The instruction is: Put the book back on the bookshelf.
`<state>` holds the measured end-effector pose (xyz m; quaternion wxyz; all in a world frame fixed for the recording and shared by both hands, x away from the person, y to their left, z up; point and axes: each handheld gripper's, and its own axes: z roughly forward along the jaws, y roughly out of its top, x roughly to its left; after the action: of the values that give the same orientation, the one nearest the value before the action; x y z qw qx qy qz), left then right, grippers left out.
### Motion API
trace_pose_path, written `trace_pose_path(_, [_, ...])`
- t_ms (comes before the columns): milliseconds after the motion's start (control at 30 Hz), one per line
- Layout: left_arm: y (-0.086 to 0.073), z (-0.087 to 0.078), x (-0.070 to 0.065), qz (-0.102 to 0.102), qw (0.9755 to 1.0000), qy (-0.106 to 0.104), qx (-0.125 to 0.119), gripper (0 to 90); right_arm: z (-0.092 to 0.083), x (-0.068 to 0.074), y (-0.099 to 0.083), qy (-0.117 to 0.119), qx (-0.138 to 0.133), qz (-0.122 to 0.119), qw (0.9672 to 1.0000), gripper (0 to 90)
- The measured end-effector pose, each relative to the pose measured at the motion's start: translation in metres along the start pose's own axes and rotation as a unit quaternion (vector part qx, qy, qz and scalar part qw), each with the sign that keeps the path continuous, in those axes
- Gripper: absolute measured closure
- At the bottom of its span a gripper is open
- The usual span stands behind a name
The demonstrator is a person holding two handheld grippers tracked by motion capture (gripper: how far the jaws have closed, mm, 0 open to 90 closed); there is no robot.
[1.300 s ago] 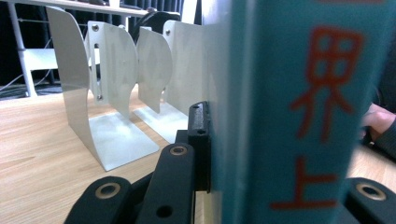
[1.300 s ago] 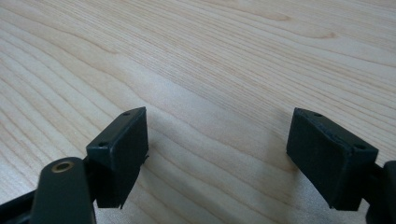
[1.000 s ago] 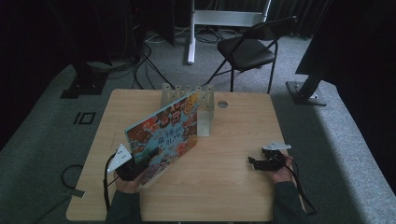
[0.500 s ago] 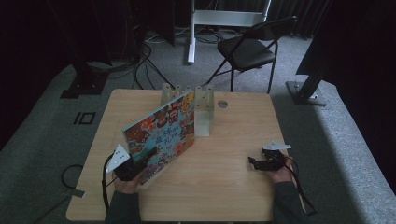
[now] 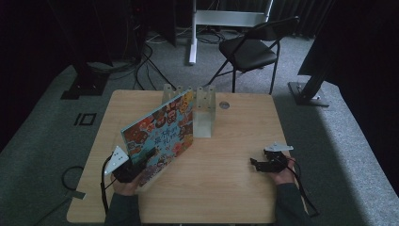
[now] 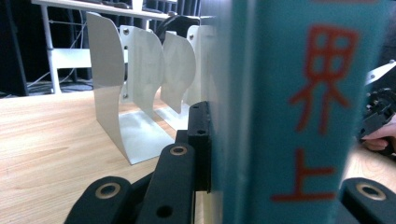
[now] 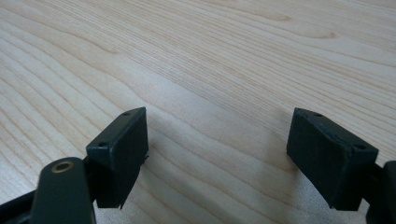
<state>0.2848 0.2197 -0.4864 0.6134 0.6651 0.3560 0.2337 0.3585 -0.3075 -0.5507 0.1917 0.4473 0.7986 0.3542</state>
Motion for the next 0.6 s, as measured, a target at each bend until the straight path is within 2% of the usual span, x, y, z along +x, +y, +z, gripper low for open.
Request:
trace_pose_path(267, [0.0033, -0.0006, -0.0003, 0.002, 1.0, 0.003, -0.006, 81.1, 0.0, 0.0, 0.0, 0.0, 0.0, 0.0, 1.0, 20.3])
trace_pose_path(600, [0.0052, -0.0055, 0.0026, 0.002, 0.9996, 0.025, -0.008, 81.1, 0.0, -0.0001, 0.0, 0.0, 0.0, 0.0, 1.0, 20.2])
